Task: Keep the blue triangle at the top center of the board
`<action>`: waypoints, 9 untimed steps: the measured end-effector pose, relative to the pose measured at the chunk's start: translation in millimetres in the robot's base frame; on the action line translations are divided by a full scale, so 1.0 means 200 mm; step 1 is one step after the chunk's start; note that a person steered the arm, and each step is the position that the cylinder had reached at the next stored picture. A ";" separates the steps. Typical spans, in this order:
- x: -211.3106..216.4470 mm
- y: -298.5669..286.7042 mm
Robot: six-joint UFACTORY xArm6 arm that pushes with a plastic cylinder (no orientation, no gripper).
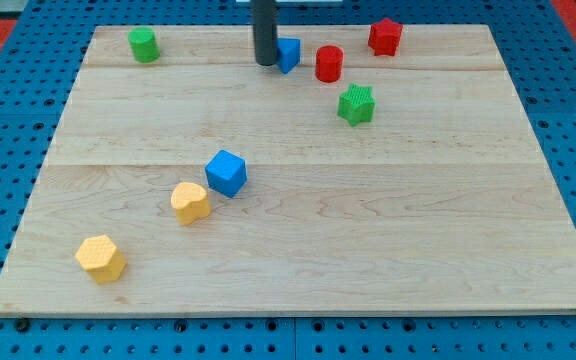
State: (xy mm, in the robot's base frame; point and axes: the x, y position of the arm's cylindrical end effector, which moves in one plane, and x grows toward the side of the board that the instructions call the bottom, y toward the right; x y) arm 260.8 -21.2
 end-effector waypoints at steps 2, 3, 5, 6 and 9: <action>0.00 0.28; -0.08 0.31; -0.08 0.38; -0.08 0.38; 0.29 0.60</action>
